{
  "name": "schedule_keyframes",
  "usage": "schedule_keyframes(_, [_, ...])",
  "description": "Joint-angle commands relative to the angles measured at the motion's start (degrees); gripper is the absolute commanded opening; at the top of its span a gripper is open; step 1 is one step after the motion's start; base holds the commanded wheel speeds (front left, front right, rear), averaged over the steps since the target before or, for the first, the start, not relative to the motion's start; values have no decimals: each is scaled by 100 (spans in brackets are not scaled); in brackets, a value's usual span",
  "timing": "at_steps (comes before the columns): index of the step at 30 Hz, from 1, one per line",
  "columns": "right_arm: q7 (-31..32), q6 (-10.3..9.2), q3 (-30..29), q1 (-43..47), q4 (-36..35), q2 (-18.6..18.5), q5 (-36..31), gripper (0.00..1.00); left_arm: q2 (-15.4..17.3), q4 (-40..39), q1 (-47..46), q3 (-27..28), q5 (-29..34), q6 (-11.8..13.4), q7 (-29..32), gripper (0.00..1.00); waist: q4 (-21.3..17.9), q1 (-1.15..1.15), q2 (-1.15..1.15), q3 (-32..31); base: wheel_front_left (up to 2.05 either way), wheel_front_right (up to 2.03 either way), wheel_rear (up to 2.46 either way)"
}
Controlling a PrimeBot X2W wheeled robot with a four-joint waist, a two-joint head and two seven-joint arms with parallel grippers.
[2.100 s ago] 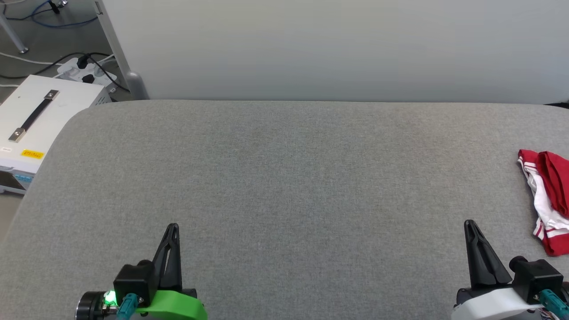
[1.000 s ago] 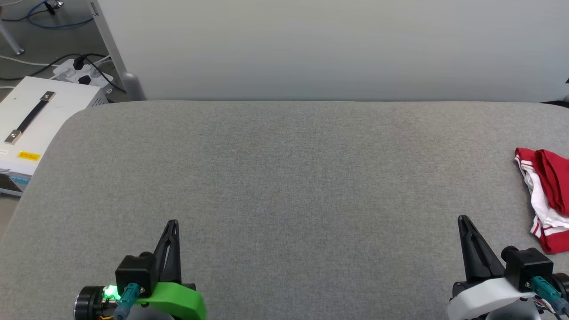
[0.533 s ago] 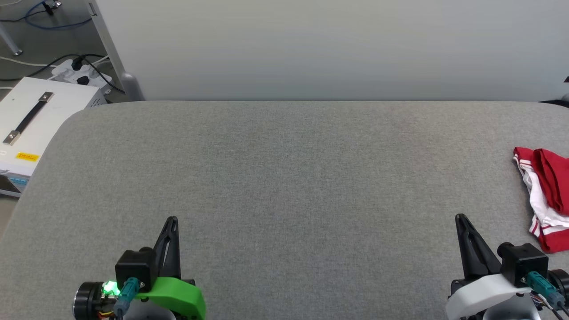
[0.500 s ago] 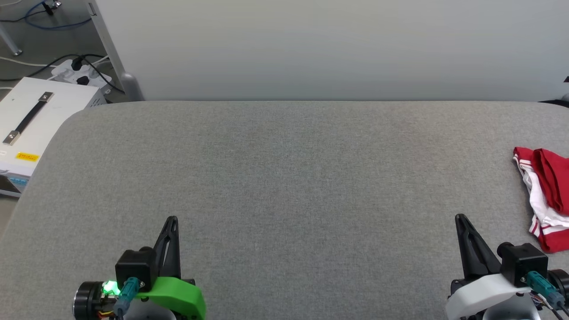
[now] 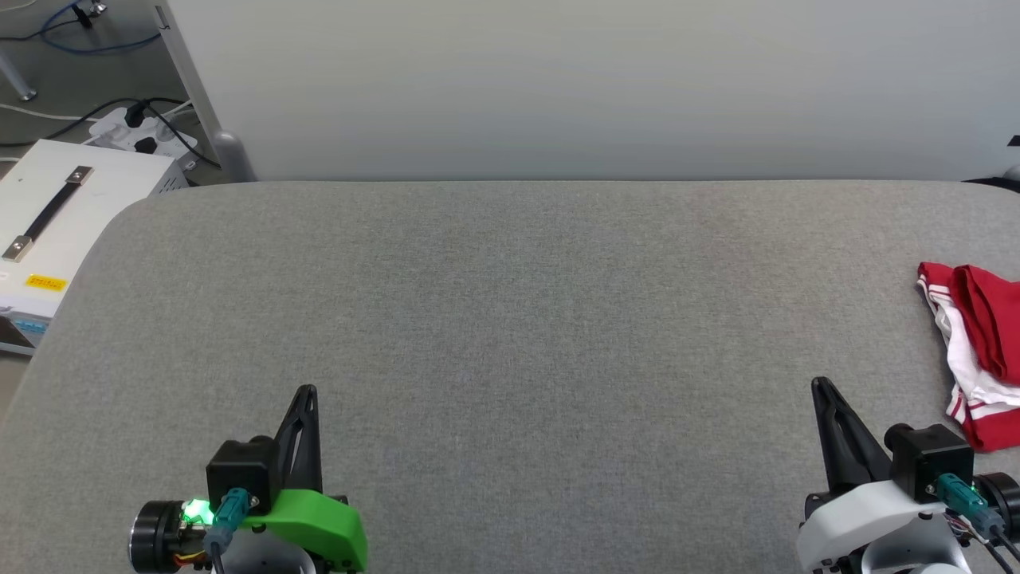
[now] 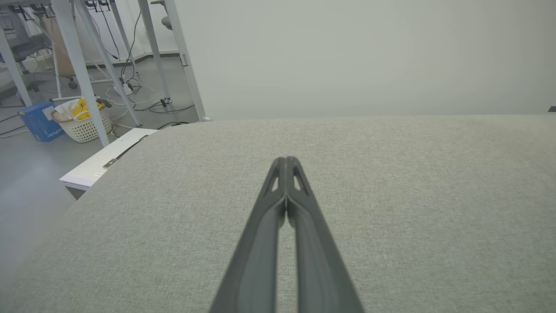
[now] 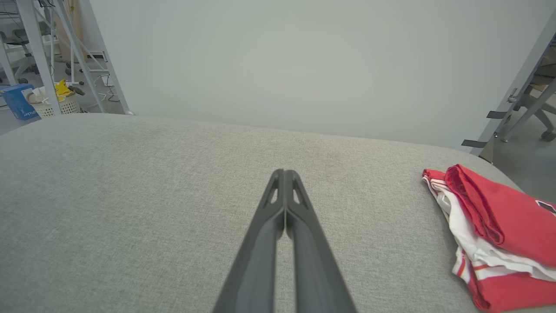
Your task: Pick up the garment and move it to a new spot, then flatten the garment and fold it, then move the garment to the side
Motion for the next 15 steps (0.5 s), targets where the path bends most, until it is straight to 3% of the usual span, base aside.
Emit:
schedule_keyframes(1, [38,-4,20,-103,5,5,-28,0,-28,-29,-129,16,63,27,30,0,-2,0,0,0,0,0,0])
schedule_keyframes(15, [202,-4,47,-179,6,6,-91,0,-33,-61,-189,31,104,41,190,0,-25,0,0,2,0,0,0])
